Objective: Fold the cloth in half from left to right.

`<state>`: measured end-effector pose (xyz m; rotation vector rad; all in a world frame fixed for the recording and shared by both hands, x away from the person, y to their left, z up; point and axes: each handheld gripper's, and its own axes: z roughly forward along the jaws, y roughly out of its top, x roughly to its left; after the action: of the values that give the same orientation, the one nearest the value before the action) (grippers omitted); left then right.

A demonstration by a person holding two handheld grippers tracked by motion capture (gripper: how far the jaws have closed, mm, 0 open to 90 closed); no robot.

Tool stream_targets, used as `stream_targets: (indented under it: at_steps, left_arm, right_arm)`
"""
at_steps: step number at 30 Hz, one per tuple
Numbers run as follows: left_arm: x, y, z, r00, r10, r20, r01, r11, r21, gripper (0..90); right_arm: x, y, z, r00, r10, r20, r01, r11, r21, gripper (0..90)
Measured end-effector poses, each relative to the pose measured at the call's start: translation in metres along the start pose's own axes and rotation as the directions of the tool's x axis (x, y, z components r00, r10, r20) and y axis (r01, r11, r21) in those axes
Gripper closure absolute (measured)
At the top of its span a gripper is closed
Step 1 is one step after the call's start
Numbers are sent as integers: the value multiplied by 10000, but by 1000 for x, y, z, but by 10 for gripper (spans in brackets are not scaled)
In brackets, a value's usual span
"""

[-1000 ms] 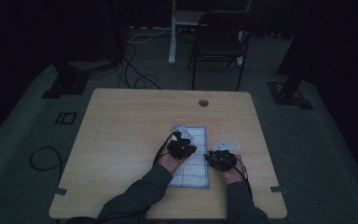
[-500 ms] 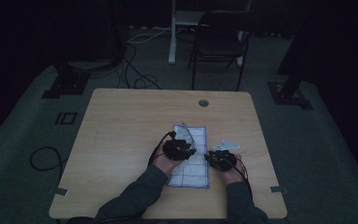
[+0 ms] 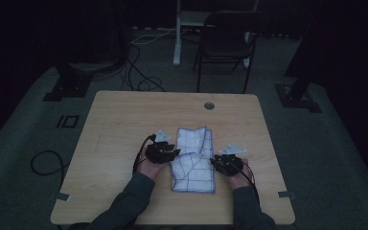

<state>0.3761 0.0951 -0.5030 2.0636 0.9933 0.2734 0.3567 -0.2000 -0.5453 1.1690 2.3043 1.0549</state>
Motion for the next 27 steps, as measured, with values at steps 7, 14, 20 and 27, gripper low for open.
stream_targets:
  at_steps: [7, 14, 20, 27]
  left_arm:
    - [8, -13, -2, 9997, -227, -70, 228, 9996, 135, 639]
    - [10, -21, -2, 9986, -534, -53, 535, 9981, 290, 632]
    - [8, -29, 4, 9979, -646, 76, 641, 9966, 523, 620]
    - [5, -33, 10, 9975, -676, 203, 662, 9956, 660, 609]
  right_arm:
    - [0, 0, 0, 10000, 6, 5, -6, 10000, -2, 708]
    - [0, 0, 0, 10000, 9, 11, -9, 10000, -9, 707]
    - [0, 0, 0, 10000, 18, 12, -18, 10000, -4, 708]
    - [0, 0, 0, 10000, 19, 8, -19, 10000, -5, 708]
